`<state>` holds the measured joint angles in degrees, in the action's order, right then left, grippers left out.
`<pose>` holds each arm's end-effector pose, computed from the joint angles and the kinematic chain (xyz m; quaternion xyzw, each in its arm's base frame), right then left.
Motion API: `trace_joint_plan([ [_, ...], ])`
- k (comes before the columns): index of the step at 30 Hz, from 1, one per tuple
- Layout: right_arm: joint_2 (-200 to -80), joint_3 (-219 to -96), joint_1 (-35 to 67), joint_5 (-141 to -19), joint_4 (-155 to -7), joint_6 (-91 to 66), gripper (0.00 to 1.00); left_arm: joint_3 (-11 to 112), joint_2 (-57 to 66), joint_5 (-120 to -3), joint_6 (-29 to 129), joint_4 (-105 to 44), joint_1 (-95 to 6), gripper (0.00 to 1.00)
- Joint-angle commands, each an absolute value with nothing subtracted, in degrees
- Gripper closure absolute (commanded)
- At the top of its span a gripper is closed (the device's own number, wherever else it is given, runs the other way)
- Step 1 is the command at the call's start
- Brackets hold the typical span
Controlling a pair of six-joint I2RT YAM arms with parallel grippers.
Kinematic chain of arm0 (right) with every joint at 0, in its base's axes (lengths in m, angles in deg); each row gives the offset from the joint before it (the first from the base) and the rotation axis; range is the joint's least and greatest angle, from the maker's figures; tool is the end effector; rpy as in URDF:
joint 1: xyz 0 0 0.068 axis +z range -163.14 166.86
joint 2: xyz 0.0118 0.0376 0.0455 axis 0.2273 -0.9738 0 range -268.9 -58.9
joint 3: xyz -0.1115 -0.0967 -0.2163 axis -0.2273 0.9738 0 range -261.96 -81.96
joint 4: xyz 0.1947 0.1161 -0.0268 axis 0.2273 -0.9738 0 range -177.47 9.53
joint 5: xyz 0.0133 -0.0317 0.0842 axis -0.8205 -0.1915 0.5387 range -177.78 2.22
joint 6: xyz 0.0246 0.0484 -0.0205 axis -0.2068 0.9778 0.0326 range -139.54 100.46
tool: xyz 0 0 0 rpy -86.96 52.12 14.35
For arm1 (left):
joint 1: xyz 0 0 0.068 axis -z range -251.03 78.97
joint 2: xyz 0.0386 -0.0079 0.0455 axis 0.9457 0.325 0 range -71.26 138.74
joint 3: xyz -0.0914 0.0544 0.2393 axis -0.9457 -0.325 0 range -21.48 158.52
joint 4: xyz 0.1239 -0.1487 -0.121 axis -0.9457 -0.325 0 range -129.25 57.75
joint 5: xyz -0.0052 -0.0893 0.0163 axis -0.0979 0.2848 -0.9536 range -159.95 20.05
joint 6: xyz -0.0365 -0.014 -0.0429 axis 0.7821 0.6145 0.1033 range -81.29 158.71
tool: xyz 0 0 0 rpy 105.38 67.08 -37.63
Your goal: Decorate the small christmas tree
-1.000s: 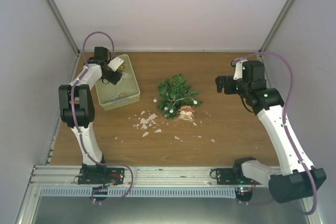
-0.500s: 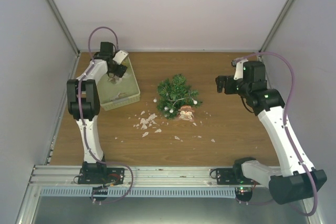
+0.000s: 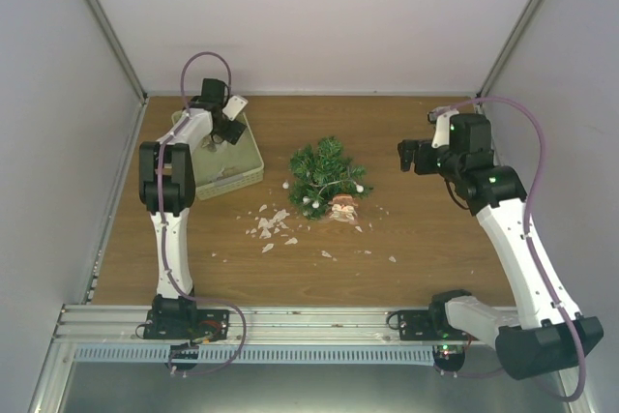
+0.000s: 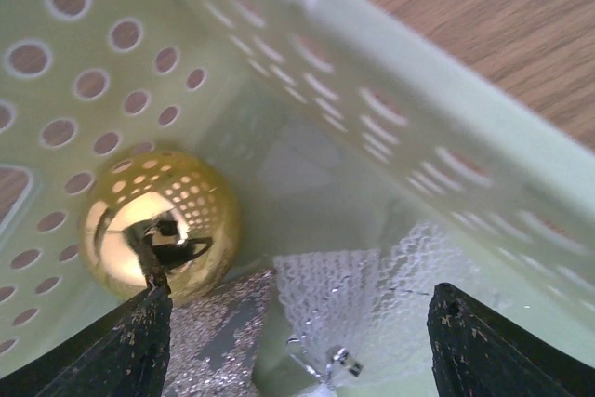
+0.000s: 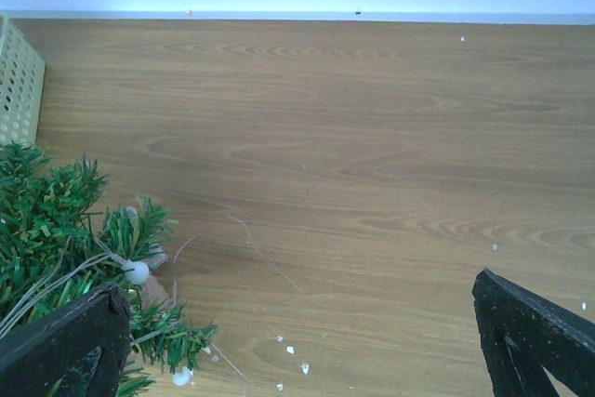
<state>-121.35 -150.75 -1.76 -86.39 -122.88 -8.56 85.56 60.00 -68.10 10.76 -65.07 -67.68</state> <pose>0.1939 0.0401 0.3522 -0.0086 0.8912 0.0986 0.4427 0.4641 -0.0285 0.1753 0.2630 0.9220 0.0453 0.2804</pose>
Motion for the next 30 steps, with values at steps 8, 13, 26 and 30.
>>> trace_joint_plan([
  [8, -120.7, -149.3, -2.3, -86.0, -121.8, -8.0, 0.00, 82.1, 56.1, -73.5, 13.4, -56.5, -67.9, 0.23],
  [13, -120.7, -149.9, -2.3, -85.7, -121.8, -8.3, 0.00, 85.0, 59.1, -74.9, 12.8, -57.8, -67.9, 0.22],
  [26, -120.5, -149.9, -2.4, -85.5, -121.8, -8.2, 0.00, 87.0, 62.3, -75.5, 13.2, -57.3, -67.8, 0.22],
  [30, -120.6, -149.8, -2.3, -85.4, -121.8, -8.2, 0.00, 86.9, 62.8, -75.9, 13.0, -57.2, -67.8, 0.22],
])
